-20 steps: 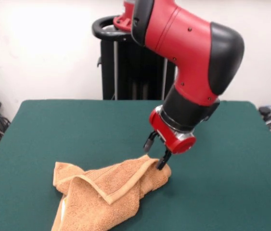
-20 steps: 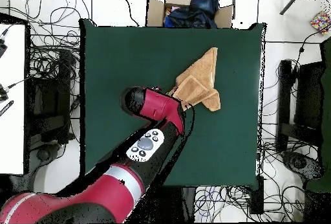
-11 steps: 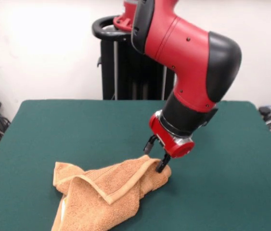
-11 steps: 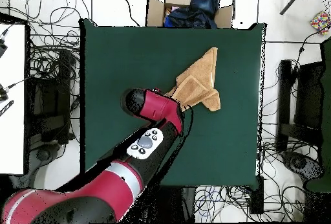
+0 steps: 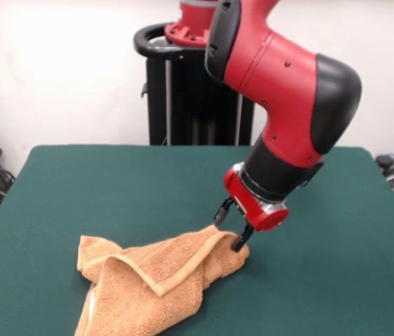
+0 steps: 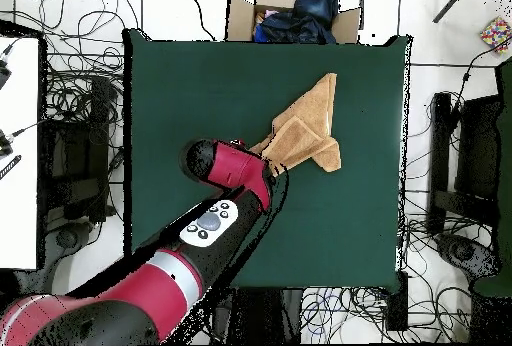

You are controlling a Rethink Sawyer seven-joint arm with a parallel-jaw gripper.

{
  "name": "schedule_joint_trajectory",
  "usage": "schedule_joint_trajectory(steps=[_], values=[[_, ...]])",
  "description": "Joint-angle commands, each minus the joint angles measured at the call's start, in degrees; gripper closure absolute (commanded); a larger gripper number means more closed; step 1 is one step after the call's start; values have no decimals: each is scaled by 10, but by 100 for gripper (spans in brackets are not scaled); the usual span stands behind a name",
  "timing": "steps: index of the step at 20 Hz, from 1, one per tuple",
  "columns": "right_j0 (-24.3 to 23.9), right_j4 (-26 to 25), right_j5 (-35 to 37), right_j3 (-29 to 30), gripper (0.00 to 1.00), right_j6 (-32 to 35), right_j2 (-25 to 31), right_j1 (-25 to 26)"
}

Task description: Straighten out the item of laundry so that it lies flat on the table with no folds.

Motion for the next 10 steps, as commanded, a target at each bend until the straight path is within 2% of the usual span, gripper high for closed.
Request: schedule_joint_trajectory(steps=[1,5,10], values=[[9,37,-2,-27,0,178,15,36],[26,36,15,-32,0,188,-21,48],[23,40,-5,-28,0,176,-27,55]])
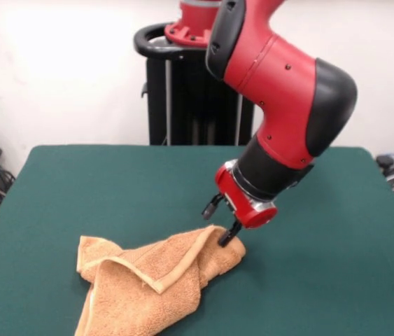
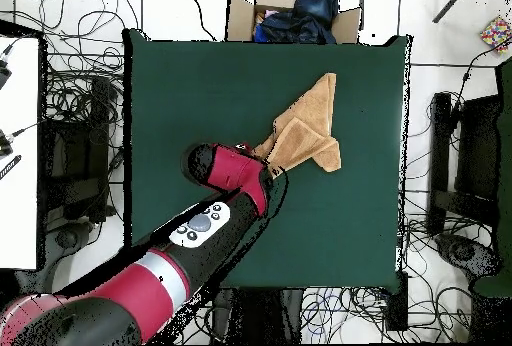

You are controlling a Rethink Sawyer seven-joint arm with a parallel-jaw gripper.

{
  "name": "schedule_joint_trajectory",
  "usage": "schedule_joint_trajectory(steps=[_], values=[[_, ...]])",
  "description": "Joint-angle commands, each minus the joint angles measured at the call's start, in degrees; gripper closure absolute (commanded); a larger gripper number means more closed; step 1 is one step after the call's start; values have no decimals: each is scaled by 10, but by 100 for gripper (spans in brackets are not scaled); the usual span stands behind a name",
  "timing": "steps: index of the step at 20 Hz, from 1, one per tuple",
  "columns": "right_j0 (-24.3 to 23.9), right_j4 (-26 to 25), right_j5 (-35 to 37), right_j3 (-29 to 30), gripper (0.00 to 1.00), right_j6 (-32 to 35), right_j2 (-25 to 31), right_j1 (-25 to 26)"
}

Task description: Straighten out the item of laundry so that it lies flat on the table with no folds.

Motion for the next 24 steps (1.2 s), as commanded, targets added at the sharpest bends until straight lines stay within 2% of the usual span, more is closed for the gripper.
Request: schedule_joint_trajectory(steps=[1,5,6,19,24], values=[[5,34,-6,-26,0,174,11,25],[5,32,10,-30,0,165,8,20],[2,35,9,-25,100,159,18,14],[5,42,46,-34,100,173,14,17],[13,36,70,-36,100,178,-6,10]])
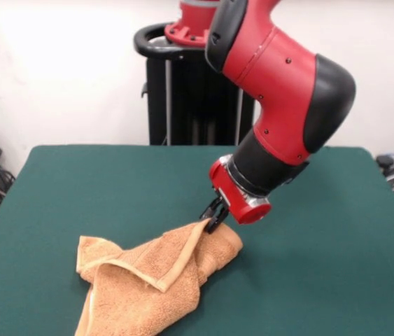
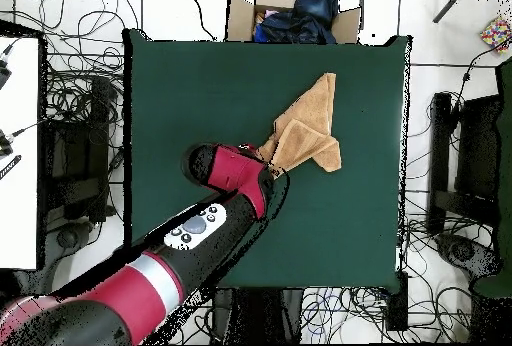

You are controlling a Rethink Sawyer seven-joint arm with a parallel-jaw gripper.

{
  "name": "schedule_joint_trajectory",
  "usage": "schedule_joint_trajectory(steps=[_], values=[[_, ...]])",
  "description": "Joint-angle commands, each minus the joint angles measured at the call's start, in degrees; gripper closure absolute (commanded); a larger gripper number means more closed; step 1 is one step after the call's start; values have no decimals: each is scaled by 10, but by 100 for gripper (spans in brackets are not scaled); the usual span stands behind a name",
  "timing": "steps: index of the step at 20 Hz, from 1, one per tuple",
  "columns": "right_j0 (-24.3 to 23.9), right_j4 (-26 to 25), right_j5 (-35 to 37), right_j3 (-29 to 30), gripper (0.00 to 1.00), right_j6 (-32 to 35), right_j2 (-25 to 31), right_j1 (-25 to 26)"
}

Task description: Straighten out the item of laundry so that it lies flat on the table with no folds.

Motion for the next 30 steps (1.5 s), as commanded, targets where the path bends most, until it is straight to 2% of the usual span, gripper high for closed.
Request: schedule_joint_trajectory(steps=[1,9,18,21,25,30], values=[[8,29,74,-29,100,177,15,-5],[22,5,151,15,100,148,0,-78],[44,-23,163,111,100,95,-11,-182],[37,-33,118,158,100,58,0,-214],[0,-48,38,220,100,5,42,-256],[-42,-82,-18,279,100,-39,73,-304]])
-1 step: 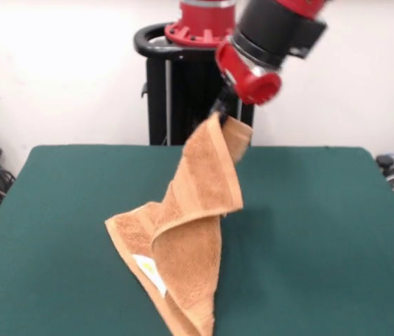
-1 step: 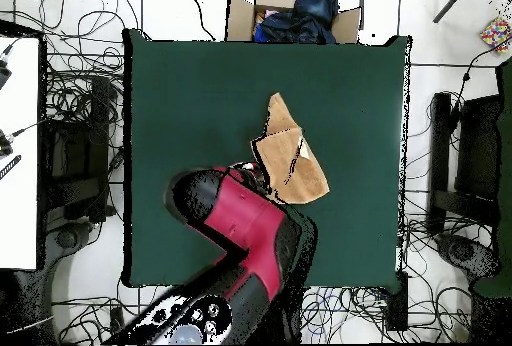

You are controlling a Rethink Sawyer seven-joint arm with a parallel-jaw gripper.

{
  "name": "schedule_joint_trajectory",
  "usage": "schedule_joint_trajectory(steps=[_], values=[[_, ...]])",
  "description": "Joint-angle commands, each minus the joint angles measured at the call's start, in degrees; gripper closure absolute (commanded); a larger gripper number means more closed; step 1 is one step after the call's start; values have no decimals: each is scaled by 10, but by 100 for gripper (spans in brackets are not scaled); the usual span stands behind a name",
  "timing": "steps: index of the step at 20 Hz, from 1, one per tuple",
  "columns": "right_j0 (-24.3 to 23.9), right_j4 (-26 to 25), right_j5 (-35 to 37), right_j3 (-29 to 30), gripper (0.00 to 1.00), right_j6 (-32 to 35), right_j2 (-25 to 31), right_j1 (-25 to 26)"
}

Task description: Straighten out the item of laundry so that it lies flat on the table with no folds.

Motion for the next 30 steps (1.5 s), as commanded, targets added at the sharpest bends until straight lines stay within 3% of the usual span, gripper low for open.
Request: schedule_joint_trajectory(steps=[1,8,16,30], values=[[-60,-57,-80,143,100,-45,108,-77],[-100,-137,-93,171,100,-56,114,-126],[-135,-217,-43,154,100,-53,117,-163],[-104,-204,-37,166,100,60,148,-154]])
